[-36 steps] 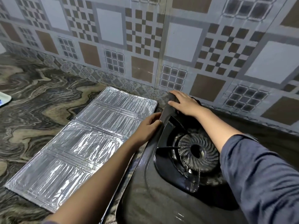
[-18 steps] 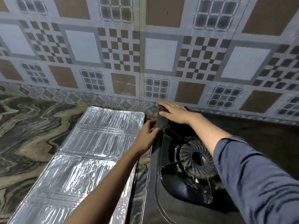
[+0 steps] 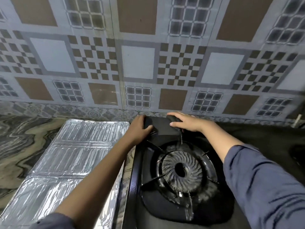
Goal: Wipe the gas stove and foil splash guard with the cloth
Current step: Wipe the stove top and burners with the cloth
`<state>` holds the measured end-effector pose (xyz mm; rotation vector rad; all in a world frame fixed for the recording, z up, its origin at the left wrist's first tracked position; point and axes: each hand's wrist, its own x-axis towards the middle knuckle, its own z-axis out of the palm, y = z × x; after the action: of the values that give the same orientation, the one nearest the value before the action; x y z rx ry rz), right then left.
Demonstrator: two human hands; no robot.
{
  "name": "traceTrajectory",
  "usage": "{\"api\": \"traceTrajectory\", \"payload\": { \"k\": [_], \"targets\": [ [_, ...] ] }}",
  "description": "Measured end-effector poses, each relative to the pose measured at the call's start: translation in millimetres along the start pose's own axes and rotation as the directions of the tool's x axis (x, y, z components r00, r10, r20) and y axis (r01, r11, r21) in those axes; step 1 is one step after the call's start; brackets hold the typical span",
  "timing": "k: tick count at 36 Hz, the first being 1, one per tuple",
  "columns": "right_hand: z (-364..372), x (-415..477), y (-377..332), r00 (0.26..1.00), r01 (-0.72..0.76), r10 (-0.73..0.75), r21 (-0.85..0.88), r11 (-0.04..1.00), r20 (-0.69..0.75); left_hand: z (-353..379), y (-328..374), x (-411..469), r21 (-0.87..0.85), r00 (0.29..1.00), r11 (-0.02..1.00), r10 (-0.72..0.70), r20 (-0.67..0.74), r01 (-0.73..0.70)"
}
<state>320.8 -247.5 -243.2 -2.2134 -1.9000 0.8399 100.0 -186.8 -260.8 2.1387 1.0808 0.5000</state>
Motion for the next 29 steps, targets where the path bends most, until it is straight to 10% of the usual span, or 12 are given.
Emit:
{"api": "traceTrajectory", "payload": {
  "k": [9,29],
  "targets": [
    [-2.6,-31.0,27.3,0.986,-0.016,0.006,-0.057,0.998,-0.168,14.9,31.0,35.4,0.41,0.985,0.903,0.064,0.16,-0.126],
    [-25.2,-107.0,143.1,0.955,-0.141,0.136,0.001,0.99,-0.265,91.0,133.9,71.6,0.363,0.9,0.901,0.063,0.431,-0.237]
  ]
}}
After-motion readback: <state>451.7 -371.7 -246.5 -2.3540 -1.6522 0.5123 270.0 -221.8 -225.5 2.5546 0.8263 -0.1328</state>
